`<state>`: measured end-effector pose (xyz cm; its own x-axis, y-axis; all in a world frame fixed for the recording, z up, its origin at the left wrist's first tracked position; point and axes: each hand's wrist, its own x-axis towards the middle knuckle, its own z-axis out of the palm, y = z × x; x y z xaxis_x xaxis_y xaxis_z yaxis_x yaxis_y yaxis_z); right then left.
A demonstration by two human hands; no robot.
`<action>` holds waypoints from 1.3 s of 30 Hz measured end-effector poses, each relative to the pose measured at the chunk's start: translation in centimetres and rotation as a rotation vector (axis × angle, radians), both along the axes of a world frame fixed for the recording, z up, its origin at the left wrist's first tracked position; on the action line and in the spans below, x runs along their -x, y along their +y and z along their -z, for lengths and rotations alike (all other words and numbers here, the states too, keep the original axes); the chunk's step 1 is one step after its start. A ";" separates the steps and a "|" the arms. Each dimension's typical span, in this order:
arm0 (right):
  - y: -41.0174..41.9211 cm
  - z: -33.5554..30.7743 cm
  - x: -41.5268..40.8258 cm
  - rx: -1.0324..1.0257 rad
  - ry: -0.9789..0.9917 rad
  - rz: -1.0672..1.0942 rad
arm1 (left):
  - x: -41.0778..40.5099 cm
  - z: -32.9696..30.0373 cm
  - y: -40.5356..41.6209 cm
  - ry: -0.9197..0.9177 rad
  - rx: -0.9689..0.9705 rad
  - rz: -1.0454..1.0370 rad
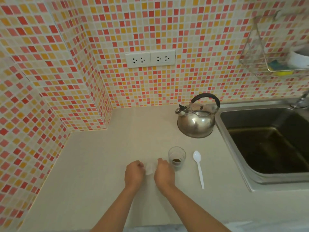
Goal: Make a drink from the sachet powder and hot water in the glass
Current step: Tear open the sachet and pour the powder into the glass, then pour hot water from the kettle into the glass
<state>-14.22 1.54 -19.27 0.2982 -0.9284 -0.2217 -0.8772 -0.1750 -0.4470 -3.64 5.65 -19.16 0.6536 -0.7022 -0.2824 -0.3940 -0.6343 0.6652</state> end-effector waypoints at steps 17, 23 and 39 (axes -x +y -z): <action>3.5 0.8 8.7 0.194 -0.070 0.029 | -1.6 -1.4 -2.1 -0.074 0.277 0.066; -1.0 -2.9 14.4 0.266 -0.237 0.430 | -0.4 -4.8 -8.1 -0.015 0.428 0.163; -29.2 -11.6 14.7 0.348 -0.069 0.063 | 6.3 -10.2 -25.5 -0.138 0.213 0.413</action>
<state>-28.94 -27.66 -7.66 0.2409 -0.9618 0.1300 -0.8609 -0.2736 -0.4289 -9.89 -19.87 -8.96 0.3294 -0.9436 -0.0347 -0.6776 -0.2618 0.6873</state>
